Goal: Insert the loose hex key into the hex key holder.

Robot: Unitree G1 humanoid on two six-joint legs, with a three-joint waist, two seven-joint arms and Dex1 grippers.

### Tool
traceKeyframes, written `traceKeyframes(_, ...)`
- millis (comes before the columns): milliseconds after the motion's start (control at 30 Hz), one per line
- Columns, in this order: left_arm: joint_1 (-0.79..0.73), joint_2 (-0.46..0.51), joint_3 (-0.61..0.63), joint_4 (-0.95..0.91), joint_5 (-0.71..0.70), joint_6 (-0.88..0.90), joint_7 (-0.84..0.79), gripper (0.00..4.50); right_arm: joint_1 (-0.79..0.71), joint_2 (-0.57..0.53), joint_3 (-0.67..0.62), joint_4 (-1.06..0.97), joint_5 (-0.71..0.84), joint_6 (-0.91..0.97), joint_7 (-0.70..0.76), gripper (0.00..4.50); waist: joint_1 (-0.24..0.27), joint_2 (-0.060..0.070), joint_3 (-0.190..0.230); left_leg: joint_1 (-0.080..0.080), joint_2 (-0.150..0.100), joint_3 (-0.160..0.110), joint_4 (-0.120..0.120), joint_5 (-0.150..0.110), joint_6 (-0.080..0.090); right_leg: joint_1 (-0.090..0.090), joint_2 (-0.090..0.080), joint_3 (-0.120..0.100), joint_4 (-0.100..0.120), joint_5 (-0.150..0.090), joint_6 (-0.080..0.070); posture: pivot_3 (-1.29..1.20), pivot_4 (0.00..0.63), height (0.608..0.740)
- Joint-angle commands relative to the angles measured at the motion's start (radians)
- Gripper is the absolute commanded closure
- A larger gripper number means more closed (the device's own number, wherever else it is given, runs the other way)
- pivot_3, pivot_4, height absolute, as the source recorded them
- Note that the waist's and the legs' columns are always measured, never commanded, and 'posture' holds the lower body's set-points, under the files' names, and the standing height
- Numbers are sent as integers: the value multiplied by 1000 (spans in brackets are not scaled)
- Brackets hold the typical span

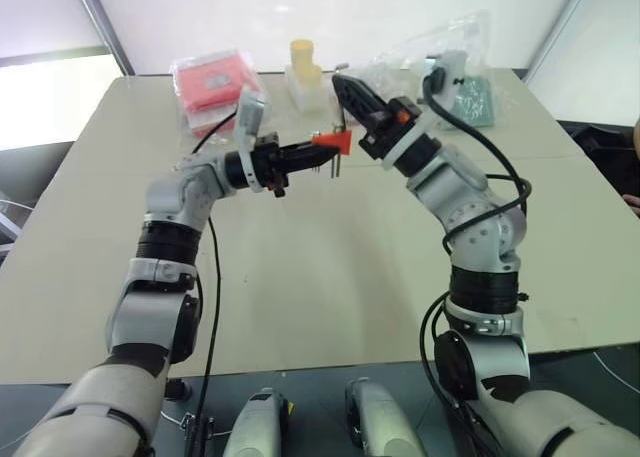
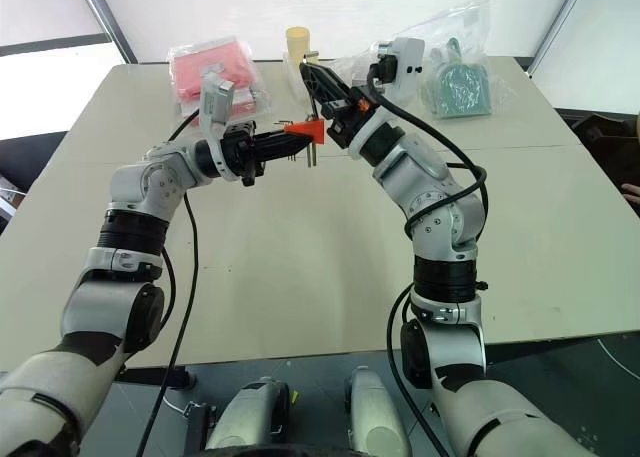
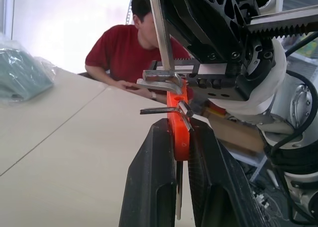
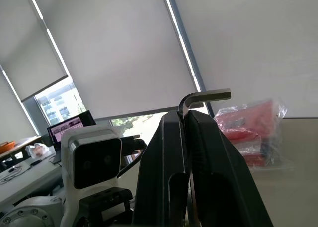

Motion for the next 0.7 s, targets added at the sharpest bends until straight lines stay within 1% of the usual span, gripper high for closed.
traceKeyframes(33,-38,5,42,-3,-7,-26,9,4500,-8,-3,-6,-39,19,-22,-1,4451,0,0,0,0,0,0,0,0,0,0,0,0,0,0,0,0,150,739)
traceKeyframes(700,-21,9,38,-1,10,-26,-2,4500,-16,-14,-14,-27,20,-37,-1,4451,0,0,0,0,0,0,0,0,0,0,0,0,0,0,0,0,150,739)
